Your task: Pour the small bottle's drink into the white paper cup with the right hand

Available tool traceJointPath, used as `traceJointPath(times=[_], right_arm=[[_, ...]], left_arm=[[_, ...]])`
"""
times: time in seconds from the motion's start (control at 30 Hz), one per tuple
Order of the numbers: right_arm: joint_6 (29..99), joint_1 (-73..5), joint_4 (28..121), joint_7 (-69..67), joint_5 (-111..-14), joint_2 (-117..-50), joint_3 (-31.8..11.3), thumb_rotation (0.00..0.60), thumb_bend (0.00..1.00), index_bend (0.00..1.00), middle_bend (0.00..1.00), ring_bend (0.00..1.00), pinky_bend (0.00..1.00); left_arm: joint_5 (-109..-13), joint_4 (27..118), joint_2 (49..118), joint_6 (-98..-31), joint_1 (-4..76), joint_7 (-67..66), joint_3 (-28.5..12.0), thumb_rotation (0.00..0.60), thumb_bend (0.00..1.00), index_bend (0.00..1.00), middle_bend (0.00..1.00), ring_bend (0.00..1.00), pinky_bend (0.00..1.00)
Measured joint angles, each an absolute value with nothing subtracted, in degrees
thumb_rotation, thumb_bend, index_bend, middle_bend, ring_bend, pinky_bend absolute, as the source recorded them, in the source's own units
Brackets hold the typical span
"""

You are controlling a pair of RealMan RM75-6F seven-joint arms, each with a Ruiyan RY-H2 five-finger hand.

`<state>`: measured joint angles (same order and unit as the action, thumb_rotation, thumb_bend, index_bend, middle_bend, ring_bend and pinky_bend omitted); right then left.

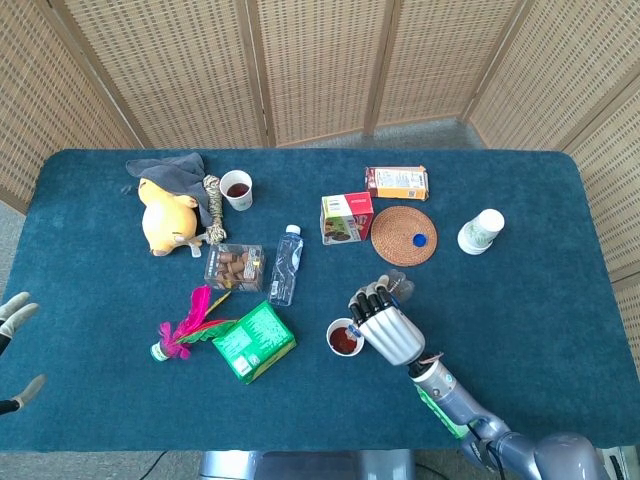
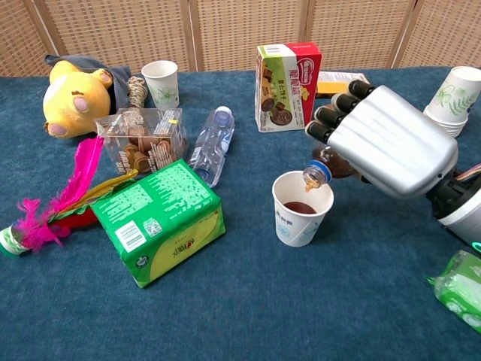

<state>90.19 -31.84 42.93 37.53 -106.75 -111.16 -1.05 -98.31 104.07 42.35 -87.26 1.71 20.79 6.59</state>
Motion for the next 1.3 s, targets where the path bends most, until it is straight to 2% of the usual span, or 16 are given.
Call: traceJointPath(times=[0.73,1.3], right_arm=[[88.7,-32.8,44.7,41.5,-107.3,-108.9,-0.1,0.600,0.82,0.53,0.50,0.46,0.73],[89.1,-32.5,45.5,39.4,-106.6,-108.5,-0.1,0.600,0.81,0.53,0.50,0.47,0.73]], left_arm=[[-98.4,104.0,42.3,-87.5,1.6,20.9,6.6,0.600,0.37,0.00,0.00,0.00,0.00],[-98.5,104.1,42.2,-87.2,1.7,20.8,6.7,0.600,0.37,0.00,0.00,0.00,0.00]])
